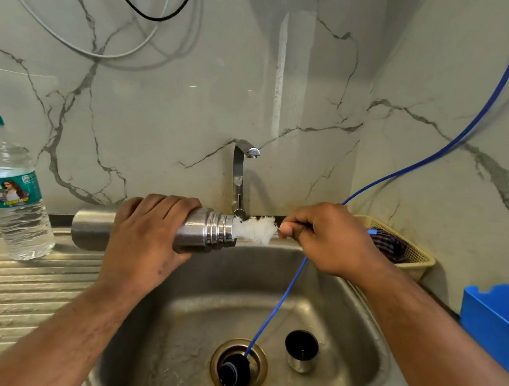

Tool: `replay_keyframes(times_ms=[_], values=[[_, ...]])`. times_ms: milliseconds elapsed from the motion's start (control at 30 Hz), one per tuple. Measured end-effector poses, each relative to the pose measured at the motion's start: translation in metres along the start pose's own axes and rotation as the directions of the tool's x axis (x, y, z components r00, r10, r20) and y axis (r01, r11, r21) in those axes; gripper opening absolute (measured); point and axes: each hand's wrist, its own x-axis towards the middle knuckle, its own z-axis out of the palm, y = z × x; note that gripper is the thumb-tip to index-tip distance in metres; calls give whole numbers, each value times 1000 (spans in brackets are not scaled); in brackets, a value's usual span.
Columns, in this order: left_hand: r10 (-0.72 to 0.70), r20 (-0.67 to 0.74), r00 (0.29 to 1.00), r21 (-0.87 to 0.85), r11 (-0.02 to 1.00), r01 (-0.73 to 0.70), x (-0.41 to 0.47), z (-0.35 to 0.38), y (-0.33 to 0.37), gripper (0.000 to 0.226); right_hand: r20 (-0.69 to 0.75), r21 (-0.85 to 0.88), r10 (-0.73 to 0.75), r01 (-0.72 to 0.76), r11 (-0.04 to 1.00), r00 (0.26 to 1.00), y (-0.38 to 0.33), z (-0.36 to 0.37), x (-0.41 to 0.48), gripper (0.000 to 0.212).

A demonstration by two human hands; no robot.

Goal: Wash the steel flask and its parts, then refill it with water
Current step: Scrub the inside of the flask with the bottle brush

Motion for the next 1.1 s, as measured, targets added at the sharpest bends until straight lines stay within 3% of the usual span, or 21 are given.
replay_keyframes(times_ms=[67,133,200,267,433,567,633,733,800,867,967,1100], values=[[40,-55,998,15,999,-39,0,-2,-3,76,180,237,76,-118,964,981,-2,0,0,22],[87,-94,992,26,996,-85,0,-4,-7,76,391,403,159,-324,856,907,-4,-2,-3,29],[127,-130,983,29,992,-125,1,-4,-11,74,531,458,186,-465,757,827,-6,-3,-7,33],[144,-140,980,28,990,-142,1,-3,-14,75,535,460,198,-480,747,821,-10,-2,-8,35],[45,-143,989,-30,998,-50,2,-4,-17,81,251,319,158,-236,918,955,-30,5,-9,34],[24,-154,988,-73,997,-36,4,-10,-13,81,106,178,133,-150,972,985,-38,9,-14,38],[49,-124,991,-97,993,-61,6,-11,-13,80,8,-45,51,-51,998,999,-41,7,-23,35],[71,37,997,-175,982,-64,8,-14,-5,84,-128,-400,-214,147,905,968,-45,5,-38,17],[96,213,972,-288,957,-32,9,-20,14,87,-67,-502,-368,288,816,927,-51,2,-41,5],[102,325,940,-387,922,34,9,-21,33,81,-11,-549,-429,353,758,903,-56,-3,-37,11],[63,372,926,-459,879,125,5,-14,35,78,1,-555,-468,390,735,884,-52,-16,-31,8],[-13,396,918,-419,887,193,0,-5,8,88,33,-534,-523,457,711,852,-36,-58,-31,14]])
